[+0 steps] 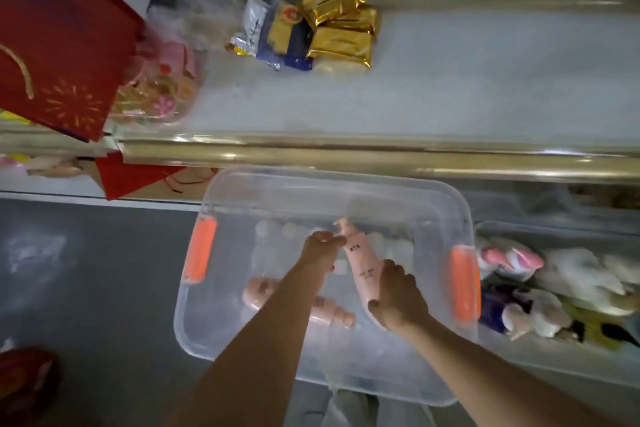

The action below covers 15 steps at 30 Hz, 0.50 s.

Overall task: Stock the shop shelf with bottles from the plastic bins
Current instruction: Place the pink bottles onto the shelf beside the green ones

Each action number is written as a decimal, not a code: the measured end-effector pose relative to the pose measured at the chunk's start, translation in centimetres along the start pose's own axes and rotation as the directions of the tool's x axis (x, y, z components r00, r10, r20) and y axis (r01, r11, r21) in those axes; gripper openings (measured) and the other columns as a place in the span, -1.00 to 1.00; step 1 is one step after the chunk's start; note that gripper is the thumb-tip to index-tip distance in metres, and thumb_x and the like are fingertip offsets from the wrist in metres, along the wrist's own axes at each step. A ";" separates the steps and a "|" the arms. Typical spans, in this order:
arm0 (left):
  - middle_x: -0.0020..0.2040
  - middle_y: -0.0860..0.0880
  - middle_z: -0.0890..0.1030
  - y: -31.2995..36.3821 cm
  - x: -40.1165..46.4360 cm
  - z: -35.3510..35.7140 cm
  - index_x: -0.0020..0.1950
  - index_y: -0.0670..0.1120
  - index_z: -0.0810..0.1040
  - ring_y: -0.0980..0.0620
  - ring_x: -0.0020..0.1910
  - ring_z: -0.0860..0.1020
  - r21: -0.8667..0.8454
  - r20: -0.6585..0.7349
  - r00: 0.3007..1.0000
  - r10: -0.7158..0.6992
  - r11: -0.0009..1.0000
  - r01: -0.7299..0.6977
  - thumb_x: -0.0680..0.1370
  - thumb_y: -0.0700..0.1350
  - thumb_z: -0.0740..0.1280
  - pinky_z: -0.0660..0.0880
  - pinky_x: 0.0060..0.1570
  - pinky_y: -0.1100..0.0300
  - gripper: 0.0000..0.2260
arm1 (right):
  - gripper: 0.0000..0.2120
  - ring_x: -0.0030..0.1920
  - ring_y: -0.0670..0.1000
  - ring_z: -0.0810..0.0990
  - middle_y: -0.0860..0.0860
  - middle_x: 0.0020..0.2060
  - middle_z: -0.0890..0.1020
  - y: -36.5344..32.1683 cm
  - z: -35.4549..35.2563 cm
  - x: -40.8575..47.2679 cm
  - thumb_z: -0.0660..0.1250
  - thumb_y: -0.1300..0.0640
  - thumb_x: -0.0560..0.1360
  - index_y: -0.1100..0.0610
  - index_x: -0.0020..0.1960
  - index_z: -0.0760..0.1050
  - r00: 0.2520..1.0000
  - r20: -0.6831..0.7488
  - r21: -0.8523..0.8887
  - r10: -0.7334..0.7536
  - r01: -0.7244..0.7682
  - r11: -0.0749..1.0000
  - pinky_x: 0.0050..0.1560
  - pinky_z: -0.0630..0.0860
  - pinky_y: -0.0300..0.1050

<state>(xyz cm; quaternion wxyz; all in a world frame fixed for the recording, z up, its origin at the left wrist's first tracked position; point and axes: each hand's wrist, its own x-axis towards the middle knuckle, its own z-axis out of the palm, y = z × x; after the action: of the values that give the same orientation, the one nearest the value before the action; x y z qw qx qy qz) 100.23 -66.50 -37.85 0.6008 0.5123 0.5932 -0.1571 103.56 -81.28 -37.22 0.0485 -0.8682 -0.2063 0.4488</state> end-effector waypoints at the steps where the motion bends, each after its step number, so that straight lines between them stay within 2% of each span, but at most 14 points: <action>1: 0.15 -0.12 0.55 -0.1 0.9 0.4 0.34 -0.13 0.44 -0.04 0.02 0.52 0.002 0.001 1.000 -0.006 1.000 0.006 0.56 -0.09 0.34 0.46 -0.15 0.17 -0.63 | -0.38 0.20 0.13 0.46 0.10 0.22 0.40 0.1 0.7 0.5 0.41 0.04 0.47 0.17 0.37 0.16 1.000 -0.004 0.002 0.029 -0.029 1.000 0.09 0.49 -0.05; 3: 0.17 -0.14 0.54 -0.1 2.1 1.0 0.32 -0.12 0.44 -0.05 0.01 0.50 0.014 0.004 1.000 -0.018 1.000 0.018 0.58 -0.11 0.30 0.46 -0.07 0.13 -0.68 | -0.34 0.19 0.14 0.45 0.10 0.21 0.38 0.4 1.7 1.2 0.42 0.05 0.45 0.17 0.39 0.13 0.998 -0.017 0.010 0.068 -0.068 0.998 0.09 0.51 0.00; 4: 0.10 -0.14 0.55 -0.1 2.5 1.2 0.24 -0.11 0.48 -0.05 -0.04 0.50 -0.003 0.006 1.000 -0.015 1.000 0.015 0.58 -0.14 0.29 0.46 -0.07 0.12 -0.76 | -0.32 0.19 0.15 0.45 0.10 0.21 0.38 0.5 2.1 1.6 0.42 0.05 0.44 0.17 0.40 0.12 0.996 -0.023 0.019 0.085 -0.085 0.996 0.09 0.52 0.02; 6: -0.13 -0.10 0.52 -0.1 3.2 1.5 -0.07 -0.06 0.50 0.00 -0.20 0.47 -0.060 0.003 1.000 -0.017 0.998 0.017 0.57 -0.20 0.29 0.41 -0.18 0.15 -0.95 | -0.29 0.21 0.18 0.44 0.11 0.22 0.37 0.8 2.4 2.4 0.44 0.05 0.42 0.17 0.40 0.12 0.990 0.008 0.075 0.143 -0.143 0.987 0.12 0.52 0.05; 7: -0.18 -0.08 0.51 0.0 3.6 1.7 -0.16 -0.02 0.46 0.01 -0.24 0.45 -0.079 0.007 1.000 -0.020 0.997 0.020 0.56 -0.20 0.31 0.38 -0.22 0.18 -0.87 | -0.27 0.22 0.19 0.44 0.12 0.22 0.37 0.9 2.5 2.8 0.46 0.05 0.40 0.18 0.39 0.12 0.985 0.033 0.114 0.169 -0.171 0.979 0.13 0.51 0.06; 9: -0.12 -0.10 0.56 0.4 4.2 2.0 -0.15 -0.02 0.47 -0.02 -0.14 0.52 -0.108 0.036 0.999 -0.024 0.994 0.028 0.56 -0.13 0.32 0.41 -0.16 0.15 -0.90 | -0.21 0.23 0.20 0.42 0.13 0.22 0.36 1.0 2.6 3.4 0.52 0.02 0.34 0.19 0.37 0.13 0.975 0.085 0.171 0.205 -0.217 0.961 0.15 0.50 0.05; 12: -0.02 -0.09 0.61 1.0 4.4 2.3 -0.09 -0.04 0.52 -0.07 0.06 0.57 -0.123 0.074 0.996 -0.050 0.991 0.059 0.57 -0.06 0.30 0.46 0.14 0.02 -0.91 | -0.18 0.21 0.15 0.43 0.10 0.18 0.40 1.0 2.9 3.9 0.59 -0.03 0.22 0.15 0.31 0.23 0.954 0.160 0.257 0.255 -0.289 0.922 0.16 0.52 0.03; 15: 0.02 -0.10 0.64 0.9 4.6 2.0 0.02 -0.10 0.56 -0.07 0.10 0.58 -0.125 0.079 0.995 -0.062 0.990 0.072 0.57 -0.01 0.31 0.50 0.20 0.00 -0.83 | -0.13 0.13 0.09 0.52 0.05 0.12 0.50 1.0 3.1 4.1 0.60 -0.09 0.05 0.10 0.27 0.35 0.942 0.230 0.296 0.244 -0.307 0.904 0.12 0.57 0.01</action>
<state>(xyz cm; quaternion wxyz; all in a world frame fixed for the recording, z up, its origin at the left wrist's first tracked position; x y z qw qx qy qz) 103.16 -65.85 -41.94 0.6484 0.4465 0.5961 -0.1580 103.49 -80.88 -42.49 0.1083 -0.8222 -0.0070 0.5588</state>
